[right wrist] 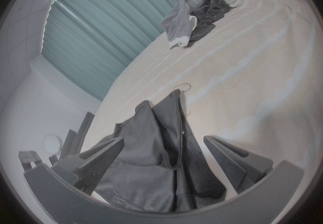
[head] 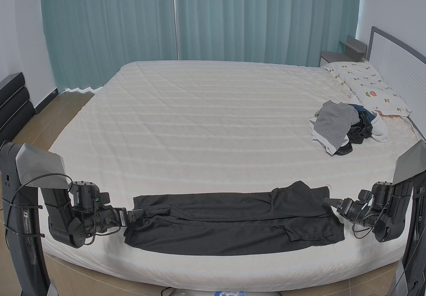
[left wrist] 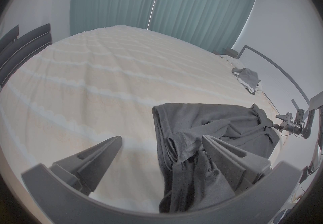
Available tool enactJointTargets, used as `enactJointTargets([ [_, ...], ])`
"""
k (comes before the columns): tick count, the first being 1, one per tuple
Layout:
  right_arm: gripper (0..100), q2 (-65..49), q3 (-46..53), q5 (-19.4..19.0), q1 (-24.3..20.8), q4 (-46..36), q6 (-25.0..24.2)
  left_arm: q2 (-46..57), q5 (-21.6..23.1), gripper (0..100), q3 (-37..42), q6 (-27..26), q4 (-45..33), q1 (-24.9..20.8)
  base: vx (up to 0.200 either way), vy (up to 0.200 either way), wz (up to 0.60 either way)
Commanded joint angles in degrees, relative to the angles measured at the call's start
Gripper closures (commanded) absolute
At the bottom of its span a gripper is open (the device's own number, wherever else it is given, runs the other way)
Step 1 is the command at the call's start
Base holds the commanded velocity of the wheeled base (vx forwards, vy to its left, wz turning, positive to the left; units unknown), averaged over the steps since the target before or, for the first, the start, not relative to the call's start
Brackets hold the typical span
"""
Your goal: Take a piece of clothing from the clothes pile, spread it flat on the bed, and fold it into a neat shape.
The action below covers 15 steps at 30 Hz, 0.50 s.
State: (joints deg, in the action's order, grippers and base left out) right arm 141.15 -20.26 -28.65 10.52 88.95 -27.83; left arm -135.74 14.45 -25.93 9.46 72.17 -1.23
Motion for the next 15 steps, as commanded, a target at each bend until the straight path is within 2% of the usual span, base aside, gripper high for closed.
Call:
enactJointTargets([
  [1,0,-4.6,-0.2,-0.4,1.3,0.4,-5.6,5.1,1.9,0,1.8,0.1,0.1,0.8,0.000,0.000,0.00],
  [2,0,-4.7,-0.3,-0.4,1.3,0.4,-5.8,5.2,2.0,0,1.8,0.1,0.1,0.9,0.000,0.000,0.00],
  [3,0,-5.7,-0.7,-0.4,1.3,0.4,-9.5,5.6,2.4,0,1.4,0.2,0.0,1.6,0.000,0.000,0.00],
  [6,0,-5.9,-1.4,-0.6,0.9,0.4,-13.0,5.3,2.5,0,-0.3,0.6,-0.2,2.9,0.000,0.000,0.00],
  [13,0,-4.3,-3.5,-0.4,-1.3,0.4,-14.0,6.7,2.4,0,-3.8,4.2,-1.4,4.6,0.000,0.000,0.00],
  [15,0,-3.6,-4.8,-0.4,-1.7,0.1,-14.1,7.0,1.8,0,-7.0,9.3,-5.4,4.3,0.000,0.000,0.00],
])
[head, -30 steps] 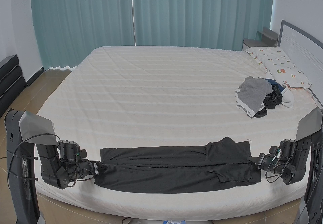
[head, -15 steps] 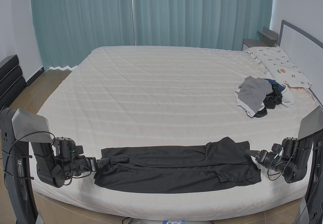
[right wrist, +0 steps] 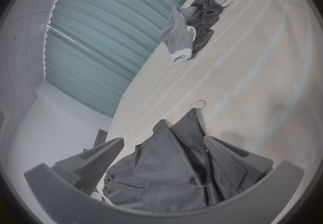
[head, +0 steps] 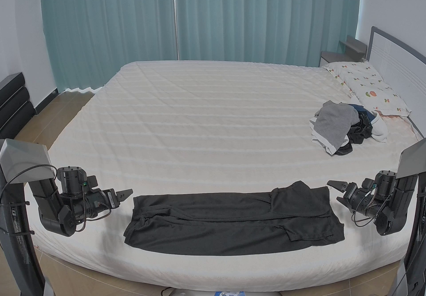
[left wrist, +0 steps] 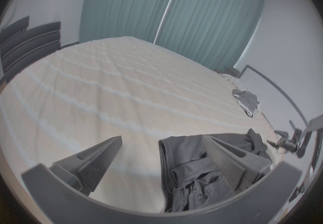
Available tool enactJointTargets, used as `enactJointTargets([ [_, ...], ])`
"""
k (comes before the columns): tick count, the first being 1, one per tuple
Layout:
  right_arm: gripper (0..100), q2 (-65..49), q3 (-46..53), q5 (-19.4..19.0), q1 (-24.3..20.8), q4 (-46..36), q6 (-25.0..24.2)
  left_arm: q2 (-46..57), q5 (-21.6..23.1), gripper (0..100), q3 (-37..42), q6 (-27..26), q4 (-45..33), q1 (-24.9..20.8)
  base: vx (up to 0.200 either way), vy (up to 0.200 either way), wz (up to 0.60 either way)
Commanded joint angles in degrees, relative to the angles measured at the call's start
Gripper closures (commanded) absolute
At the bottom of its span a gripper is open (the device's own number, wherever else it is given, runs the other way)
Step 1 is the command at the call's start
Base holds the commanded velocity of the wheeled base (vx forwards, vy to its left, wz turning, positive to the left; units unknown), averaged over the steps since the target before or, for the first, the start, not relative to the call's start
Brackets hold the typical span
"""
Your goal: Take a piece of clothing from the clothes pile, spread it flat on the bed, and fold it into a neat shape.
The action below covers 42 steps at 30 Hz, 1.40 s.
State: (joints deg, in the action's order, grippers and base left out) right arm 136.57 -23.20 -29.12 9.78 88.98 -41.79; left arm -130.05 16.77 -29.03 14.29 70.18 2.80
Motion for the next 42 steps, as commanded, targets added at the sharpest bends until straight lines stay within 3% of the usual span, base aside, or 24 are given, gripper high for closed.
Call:
enactJointTargets([
  [1,0,1.2,-2.5,-0.1,-1.1,-0.4,-0.1,1.3,-0.7,0,-6.0,7.4,-6.0,0.0,0.000,0.000,0.00],
  [4,0,2.3,-3.8,0.0,-1.4,-0.4,-0.6,1.7,-1.0,0,-10.9,13.9,-12.8,-0.1,0.000,0.000,0.00],
  [6,0,3.7,-5.5,0.7,-2.1,-0.4,-0.9,1.5,-0.9,0,-15.8,21.6,-20.0,-0.3,0.000,0.000,0.00],
  [11,0,4.9,-6.8,0.6,-2.3,-0.4,-1.0,0.2,-0.9,0,-20.9,30.0,-24.4,-2.5,0.000,0.000,0.00],
  [19,0,6.2,-7.9,0.7,-2.1,-0.1,-2.0,-3.5,-0.9,0,-21.0,29.6,-24.5,-6.6,0.000,0.000,0.00],
  [24,0,6.4,-7.3,0.8,-2.1,0.4,-2.2,-4.6,-1.0,0,-19.3,25.2,-24.1,-6.6,0.000,0.000,0.00],
  [39,0,6.7,-7.5,1.3,-2.2,0.4,-2.0,-5.3,-1.2,0,-17.6,21.0,-24.0,-6.7,0.000,0.000,0.00],
  [40,0,6.7,-7.6,1.3,-2.2,0.4,-2.0,-5.3,-1.2,100,-17.7,21.0,-24.0,-6.7,0.000,0.000,0.00],
  [42,0,6.6,-7.7,1.3,-2.1,0.4,-2.2,-5.4,-1.2,100,-18.0,21.0,-24.0,-6.7,0.000,0.000,0.00],
])
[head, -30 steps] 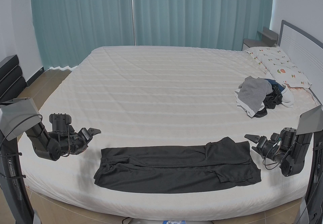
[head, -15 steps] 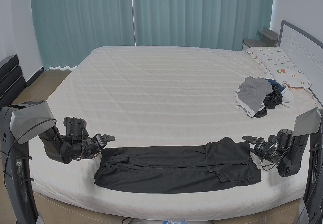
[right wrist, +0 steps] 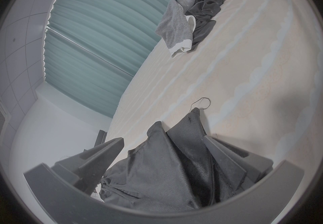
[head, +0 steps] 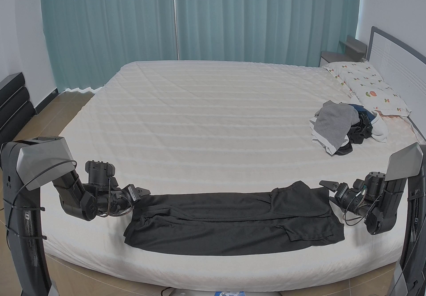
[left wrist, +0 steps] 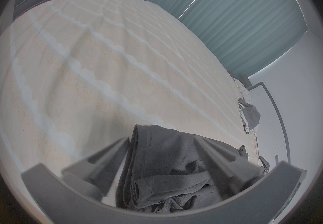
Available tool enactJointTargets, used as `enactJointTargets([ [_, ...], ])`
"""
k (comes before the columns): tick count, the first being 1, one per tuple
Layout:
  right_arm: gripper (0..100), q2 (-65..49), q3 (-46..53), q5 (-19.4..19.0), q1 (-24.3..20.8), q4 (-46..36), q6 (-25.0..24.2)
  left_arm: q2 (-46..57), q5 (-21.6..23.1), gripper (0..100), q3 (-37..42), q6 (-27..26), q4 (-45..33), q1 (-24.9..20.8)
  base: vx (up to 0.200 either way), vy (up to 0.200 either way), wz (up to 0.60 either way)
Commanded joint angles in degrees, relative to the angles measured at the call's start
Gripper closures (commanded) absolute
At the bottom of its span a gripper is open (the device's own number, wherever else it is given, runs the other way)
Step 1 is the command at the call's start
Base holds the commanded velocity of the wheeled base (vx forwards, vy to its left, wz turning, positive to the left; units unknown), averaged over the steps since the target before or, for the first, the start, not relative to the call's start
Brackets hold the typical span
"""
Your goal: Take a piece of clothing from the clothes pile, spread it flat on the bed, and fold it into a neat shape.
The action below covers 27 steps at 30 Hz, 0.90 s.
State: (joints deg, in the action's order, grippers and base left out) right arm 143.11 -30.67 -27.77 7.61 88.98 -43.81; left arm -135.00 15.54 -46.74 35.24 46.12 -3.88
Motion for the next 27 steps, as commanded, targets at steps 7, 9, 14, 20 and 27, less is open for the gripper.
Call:
enactJointTargets([
  [7,0,-0.8,-2.0,0.3,-0.1,-0.7,0.3,-0.8,-3.3,100,-0.5,0.6,0.0,0.4,0.000,0.000,0.00],
  [9,0,-1.8,-2.9,0.7,-1.4,-3.6,0.3,-0.8,-3.7,100,-0.3,1.4,0.6,0.4,0.000,0.000,0.00],
  [14,0,-1.3,-5.7,4.0,-1.3,-6.9,0.4,-0.9,-3.8,100,0.2,3.6,3.9,0.4,0.000,0.000,0.00],
  [20,0,-0.3,-6.6,4.0,-0.9,-7.2,0.5,-1.1,-3.8,100,0.2,4.0,4.4,0.4,0.000,0.000,0.00],
  [27,0,0.7,-7.5,4.0,-0.7,-7.3,0.7,-1.1,-3.8,100,0.2,4.3,4.4,0.5,0.000,0.000,0.00],
])
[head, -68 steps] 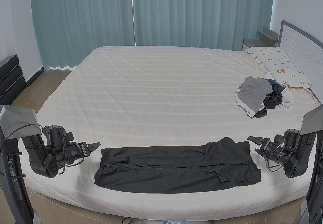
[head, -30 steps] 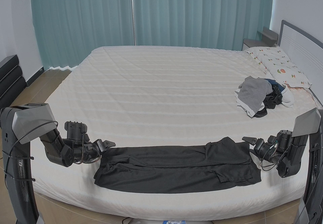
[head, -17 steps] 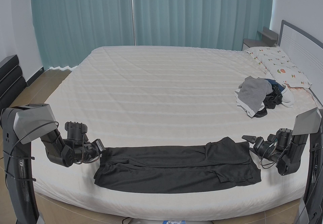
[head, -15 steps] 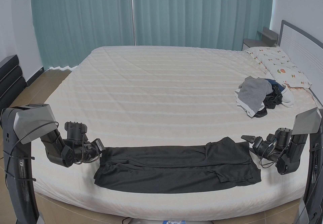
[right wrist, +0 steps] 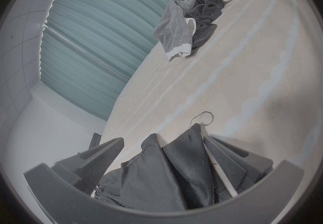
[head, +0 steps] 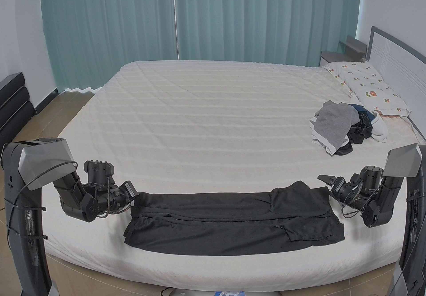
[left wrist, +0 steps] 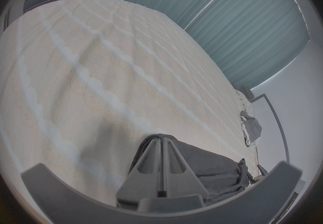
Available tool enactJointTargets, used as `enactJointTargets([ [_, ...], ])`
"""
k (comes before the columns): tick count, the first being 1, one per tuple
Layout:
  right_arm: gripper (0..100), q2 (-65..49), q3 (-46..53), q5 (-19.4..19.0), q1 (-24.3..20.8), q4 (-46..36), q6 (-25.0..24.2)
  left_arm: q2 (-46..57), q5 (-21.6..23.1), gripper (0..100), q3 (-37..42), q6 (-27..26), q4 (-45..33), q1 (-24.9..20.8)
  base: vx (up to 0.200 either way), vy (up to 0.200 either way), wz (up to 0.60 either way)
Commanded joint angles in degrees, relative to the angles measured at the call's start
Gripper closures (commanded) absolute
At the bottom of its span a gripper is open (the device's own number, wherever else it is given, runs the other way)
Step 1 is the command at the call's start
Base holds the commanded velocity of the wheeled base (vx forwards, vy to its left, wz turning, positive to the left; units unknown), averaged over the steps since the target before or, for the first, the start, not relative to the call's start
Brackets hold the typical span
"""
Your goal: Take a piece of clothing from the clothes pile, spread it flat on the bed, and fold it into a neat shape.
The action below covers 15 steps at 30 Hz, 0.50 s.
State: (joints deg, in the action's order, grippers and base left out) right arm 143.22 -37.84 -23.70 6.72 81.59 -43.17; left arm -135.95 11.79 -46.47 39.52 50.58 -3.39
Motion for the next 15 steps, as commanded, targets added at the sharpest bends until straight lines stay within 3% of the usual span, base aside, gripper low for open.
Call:
enactJointTargets([
  [1,0,0.7,-0.3,0.1,0.3,0.1,0.0,-0.1,0.0,100,0.0,0.0,0.0,0.0,0.000,0.000,0.00],
  [7,0,1.1,-0.2,0.1,-0.4,0.0,1.2,-0.1,0.0,100,-0.1,0.0,0.0,0.0,0.000,0.000,0.00],
  [8,100,1.5,-0.3,0.0,-0.4,0.0,1.7,-0.1,0.0,100,-0.2,0.1,0.0,0.0,0.000,0.000,0.00],
  [15,100,1.7,-0.5,1.4,-0.1,-0.4,3.4,-0.1,0.1,100,-0.2,0.1,0.0,0.0,0.000,0.000,0.00],
])
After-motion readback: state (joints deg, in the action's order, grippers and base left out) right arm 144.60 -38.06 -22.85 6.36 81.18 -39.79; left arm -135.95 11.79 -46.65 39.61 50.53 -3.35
